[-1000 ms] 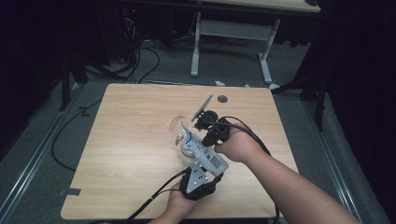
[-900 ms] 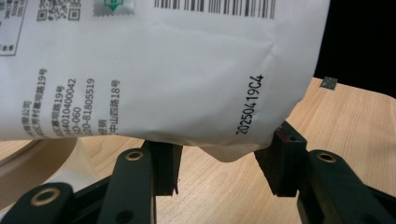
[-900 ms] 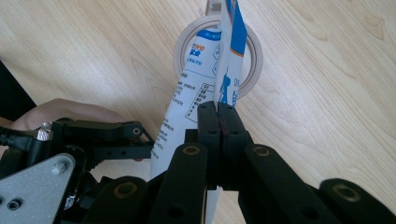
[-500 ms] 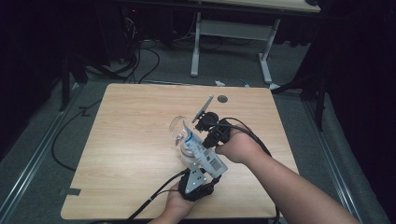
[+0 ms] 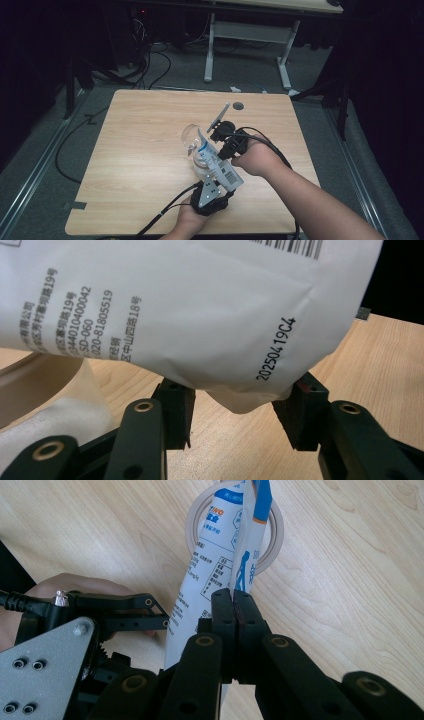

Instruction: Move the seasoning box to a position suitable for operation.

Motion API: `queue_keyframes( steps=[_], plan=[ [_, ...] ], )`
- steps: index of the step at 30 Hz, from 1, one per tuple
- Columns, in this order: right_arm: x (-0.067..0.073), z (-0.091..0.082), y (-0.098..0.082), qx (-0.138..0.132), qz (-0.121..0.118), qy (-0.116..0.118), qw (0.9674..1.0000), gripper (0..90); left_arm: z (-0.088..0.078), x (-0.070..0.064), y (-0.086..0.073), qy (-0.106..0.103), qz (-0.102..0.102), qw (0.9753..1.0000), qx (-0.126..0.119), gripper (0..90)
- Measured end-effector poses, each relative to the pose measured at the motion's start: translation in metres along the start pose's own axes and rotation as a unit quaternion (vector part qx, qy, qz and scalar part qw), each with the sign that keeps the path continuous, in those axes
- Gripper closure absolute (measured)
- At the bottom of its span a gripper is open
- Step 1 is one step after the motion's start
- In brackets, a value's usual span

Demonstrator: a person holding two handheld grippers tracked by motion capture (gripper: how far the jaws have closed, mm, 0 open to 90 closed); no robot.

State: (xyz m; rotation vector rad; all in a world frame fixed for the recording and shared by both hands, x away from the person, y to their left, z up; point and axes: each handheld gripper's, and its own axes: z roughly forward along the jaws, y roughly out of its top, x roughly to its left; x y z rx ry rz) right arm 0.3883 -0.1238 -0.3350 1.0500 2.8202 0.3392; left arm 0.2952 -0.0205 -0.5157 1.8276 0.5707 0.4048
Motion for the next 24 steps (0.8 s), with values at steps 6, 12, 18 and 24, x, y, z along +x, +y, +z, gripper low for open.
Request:
queue_keyframes(
  steps=[6, 12, 18, 24],
  plan=[
    [-0.0006, -0.0008, -0.0012, 0.0, 0.001, -0.003, 1.0, 89.6, 0.0003, 0.0012, -0.0007, 0.003, -0.001, 1.0, 0.003, 53.9],
    [-0.0004, 0.0001, -0.0009, 0.0, -0.001, -0.001, 1.0, 89.6, 0.0007, 0.0029, -0.0028, 0.005, -0.003, 1.0, 0.006, 53.9],
    [-0.0011, 0.0006, -0.0021, 0.0, 0.001, -0.001, 1.0, 89.7, 0.0005, 0.0026, -0.004, 0.005, -0.002, 1.0, 0.006, 53.6],
    [-0.0021, 0.0003, -0.0023, -0.003, 0.011, 0.007, 0.9999, 90.0, 0.0007, 0.0014, -0.0039, -0.002, -0.009, 0.9999, 0.003, 50.5]
  ],
)
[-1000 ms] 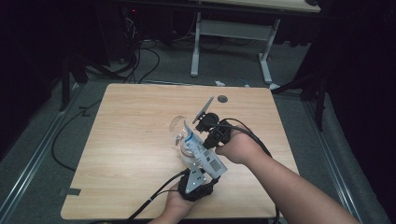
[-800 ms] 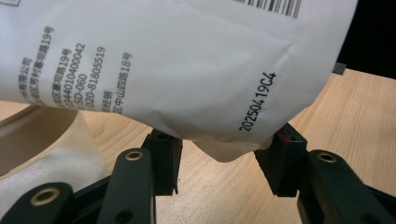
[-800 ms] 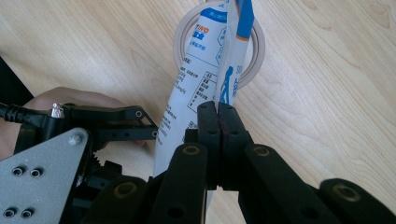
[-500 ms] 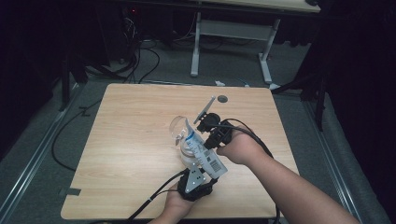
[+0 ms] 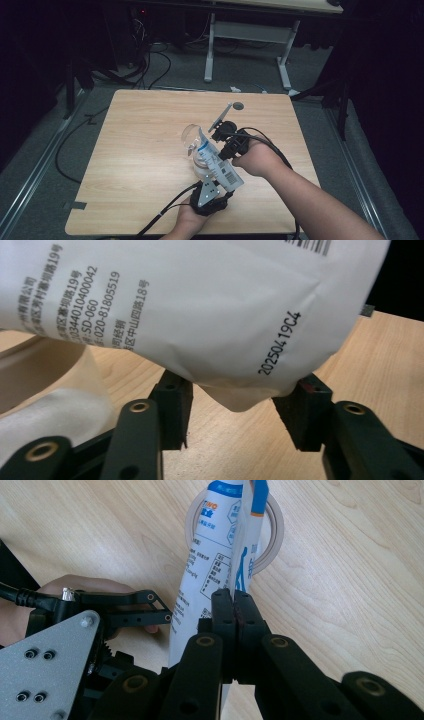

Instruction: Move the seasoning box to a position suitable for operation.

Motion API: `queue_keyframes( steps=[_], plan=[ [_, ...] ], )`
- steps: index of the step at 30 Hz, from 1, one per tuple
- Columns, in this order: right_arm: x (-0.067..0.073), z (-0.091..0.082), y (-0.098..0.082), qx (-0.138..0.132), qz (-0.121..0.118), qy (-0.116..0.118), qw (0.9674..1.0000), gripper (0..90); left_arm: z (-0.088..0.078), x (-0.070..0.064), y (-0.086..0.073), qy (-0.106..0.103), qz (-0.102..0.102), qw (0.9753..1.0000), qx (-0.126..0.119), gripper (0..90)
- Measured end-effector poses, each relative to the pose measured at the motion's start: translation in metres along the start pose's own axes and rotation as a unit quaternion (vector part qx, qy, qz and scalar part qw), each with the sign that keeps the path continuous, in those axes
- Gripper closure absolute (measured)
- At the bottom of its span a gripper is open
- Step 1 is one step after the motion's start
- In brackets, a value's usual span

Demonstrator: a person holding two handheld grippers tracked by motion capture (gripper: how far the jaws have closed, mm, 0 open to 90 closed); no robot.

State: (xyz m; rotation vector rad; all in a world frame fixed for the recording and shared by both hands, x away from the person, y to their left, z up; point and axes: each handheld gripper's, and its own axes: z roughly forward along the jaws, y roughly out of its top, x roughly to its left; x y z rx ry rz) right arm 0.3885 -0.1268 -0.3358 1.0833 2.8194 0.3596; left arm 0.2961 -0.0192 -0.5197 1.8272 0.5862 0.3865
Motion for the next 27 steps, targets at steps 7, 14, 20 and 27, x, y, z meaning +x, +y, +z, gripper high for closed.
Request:
queue_keyframes(
  steps=[7, 14, 20, 27],
  plan=[
    [0.0003, -0.0015, 0.0009, 0.001, 0.004, 0.0, 1.0, 90.0, -0.0008, 0.0, 0.0004, -0.005, 0.0, 1.0, -0.001, 46.8],
    [0.0002, -0.0034, 0.0015, -0.002, 0.007, -0.002, 1.0, 90.0, -0.003, 0.0002, -0.0006, -0.004, 0.003, 1.0, 0.001, 43.1],
    [-0.0015, -0.005, 0.0015, -0.002, 0.004, -0.006, 1.0, 90.0, -0.0049, 0.001, -0.0023, -0.003, 0.0, 1.0, -0.003, 42.0],
    [-0.0034, -0.0054, 0.0004, -0.003, 0.006, -0.009, 0.9999, 90.0, -0.0071, 0.0026, -0.0034, -0.002, -0.003, 1.0, -0.004, 41.8]
  ],
)
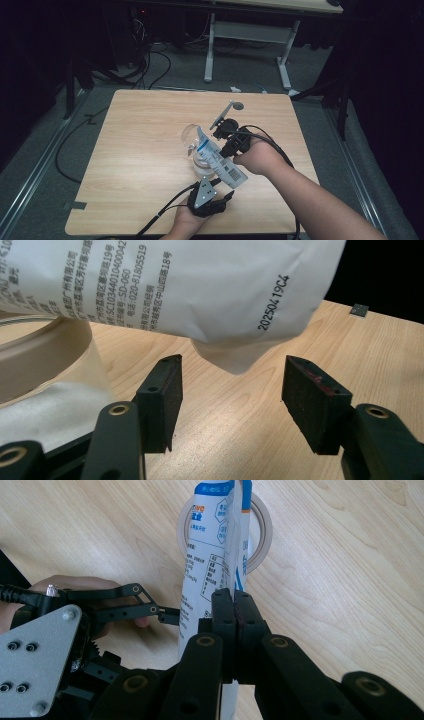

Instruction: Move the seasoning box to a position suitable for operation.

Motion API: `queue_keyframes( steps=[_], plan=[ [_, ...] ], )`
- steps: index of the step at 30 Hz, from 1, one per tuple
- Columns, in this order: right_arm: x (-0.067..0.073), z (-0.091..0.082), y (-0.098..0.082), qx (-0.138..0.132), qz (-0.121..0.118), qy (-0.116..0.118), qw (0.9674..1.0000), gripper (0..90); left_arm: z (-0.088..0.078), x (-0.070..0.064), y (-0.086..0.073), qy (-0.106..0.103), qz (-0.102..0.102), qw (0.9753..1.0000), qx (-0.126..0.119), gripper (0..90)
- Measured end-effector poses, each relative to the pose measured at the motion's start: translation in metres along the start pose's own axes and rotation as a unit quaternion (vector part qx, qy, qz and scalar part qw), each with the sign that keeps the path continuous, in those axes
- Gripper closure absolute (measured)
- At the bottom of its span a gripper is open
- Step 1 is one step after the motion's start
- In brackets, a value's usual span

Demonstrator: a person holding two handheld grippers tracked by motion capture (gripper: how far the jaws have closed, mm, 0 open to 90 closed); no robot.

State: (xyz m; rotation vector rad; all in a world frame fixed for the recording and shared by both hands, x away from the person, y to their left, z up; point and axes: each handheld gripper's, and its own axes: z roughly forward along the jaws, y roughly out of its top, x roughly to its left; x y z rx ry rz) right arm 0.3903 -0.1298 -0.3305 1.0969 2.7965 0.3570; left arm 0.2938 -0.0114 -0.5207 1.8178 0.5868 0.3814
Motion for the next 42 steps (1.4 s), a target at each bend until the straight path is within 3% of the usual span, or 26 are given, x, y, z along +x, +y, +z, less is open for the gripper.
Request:
queue_keyframes(
  steps=[8, 17, 22, 26, 28, 33, 36, 42],
  plan=[
    [-0.001, -0.002, -0.002, -0.006, 0.002, -0.002, 1.0, 89.9, -0.007, 0.005, -0.005, 0.004, -0.005, 1.0, 0.002, 41.8],
    [-0.001, -0.001, -0.004, -0.002, 0.0, -0.004, 1.0, 89.9, -0.027, 0.023, -0.012, 0.018, -0.015, 0.9997, 0.003, 41.8],
    [-0.001, -0.001, -0.004, -0.003, -0.002, -0.005, 1.0, 89.9, -0.042, 0.039, -0.018, 0.041, -0.02, 0.999, 0.003, 41.9],
    [0.0, -0.001, -0.003, -0.002, 0.0, -0.005, 1.0, 89.9, -0.054, 0.053, -0.022, 0.064, -0.011, 0.9978, 0.009, 42.0],
    [0.0, -0.002, -0.004, -0.003, 0.0, -0.006, 1.0, 89.8, -0.062, 0.061, -0.024, 0.072, -0.018, 0.9972, 0.01, 42.0],
    [-0.001, -0.002, -0.005, -0.007, -0.002, -0.006, 1.0, 89.8, -0.084, 0.082, -0.03, 0.099, -0.033, 0.9945, 0.003, 42.2],
    [-0.001, -0.002, -0.006, -0.008, -0.001, -0.006, 1.0, 89.8, -0.098, 0.095, -0.032, 0.125, -0.026, 0.9918, 0.004, 42.3],
    [0.0, -0.002, -0.006, -0.007, -0.009, -0.006, 0.9999, 89.8, -0.125, 0.12, -0.036, 0.161, -0.042, 0.9861, 0.0, 42.3]
  ],
)
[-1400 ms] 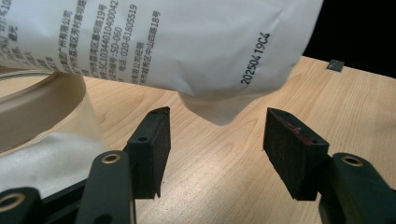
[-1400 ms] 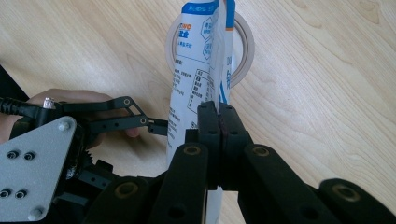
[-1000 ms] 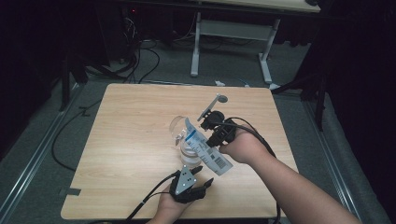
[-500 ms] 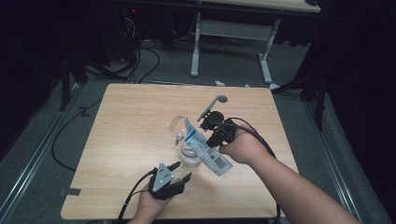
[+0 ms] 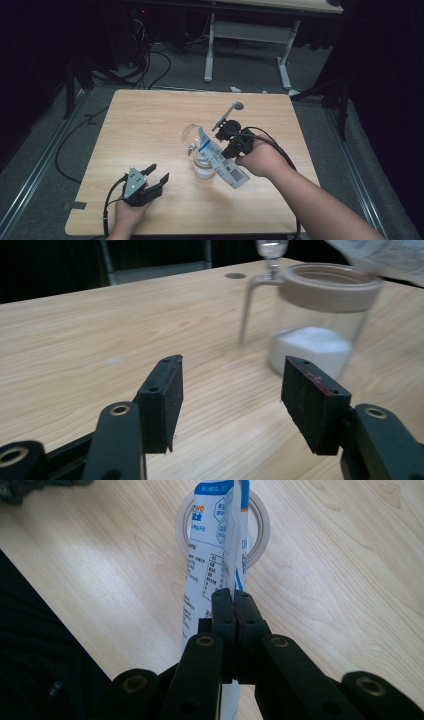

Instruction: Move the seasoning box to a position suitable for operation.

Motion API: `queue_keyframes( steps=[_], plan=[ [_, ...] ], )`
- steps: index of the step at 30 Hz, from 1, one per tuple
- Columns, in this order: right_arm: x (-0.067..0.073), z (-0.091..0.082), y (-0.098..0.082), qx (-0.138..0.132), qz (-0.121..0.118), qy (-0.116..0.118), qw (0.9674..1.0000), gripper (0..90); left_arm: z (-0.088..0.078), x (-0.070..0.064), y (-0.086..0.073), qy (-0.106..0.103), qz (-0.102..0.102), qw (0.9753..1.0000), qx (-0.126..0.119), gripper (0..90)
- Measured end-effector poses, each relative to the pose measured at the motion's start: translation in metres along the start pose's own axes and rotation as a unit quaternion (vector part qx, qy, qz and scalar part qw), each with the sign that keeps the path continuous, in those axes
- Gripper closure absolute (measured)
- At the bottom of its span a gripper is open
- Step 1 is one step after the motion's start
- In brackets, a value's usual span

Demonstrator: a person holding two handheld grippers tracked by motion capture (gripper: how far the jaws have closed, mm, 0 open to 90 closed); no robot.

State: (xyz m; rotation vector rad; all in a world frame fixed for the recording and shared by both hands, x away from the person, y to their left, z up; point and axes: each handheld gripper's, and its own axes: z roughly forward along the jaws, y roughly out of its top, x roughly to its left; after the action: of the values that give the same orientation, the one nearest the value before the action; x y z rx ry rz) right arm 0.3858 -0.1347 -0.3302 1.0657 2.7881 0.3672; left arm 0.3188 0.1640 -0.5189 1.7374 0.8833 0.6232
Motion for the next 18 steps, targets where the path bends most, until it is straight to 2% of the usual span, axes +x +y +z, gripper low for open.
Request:
queue_keyframes(
  steps=[5, 18],
  plan=[
    [-0.0009, -0.001, 0.0007, 0.001, -0.002, 0.001, 1.0, 89.9, -0.0053, 0.0114, -0.0086, 0.012, -0.005, 0.9999, 0.011, 42.6],
    [-0.0084, -0.0069, -0.007, -0.013, 0.012, 0.004, 0.9998, 89.8, -0.0053, 0.0125, -0.0102, 0.003, -0.013, 0.9999, 0.009, 42.5]
  ],
)
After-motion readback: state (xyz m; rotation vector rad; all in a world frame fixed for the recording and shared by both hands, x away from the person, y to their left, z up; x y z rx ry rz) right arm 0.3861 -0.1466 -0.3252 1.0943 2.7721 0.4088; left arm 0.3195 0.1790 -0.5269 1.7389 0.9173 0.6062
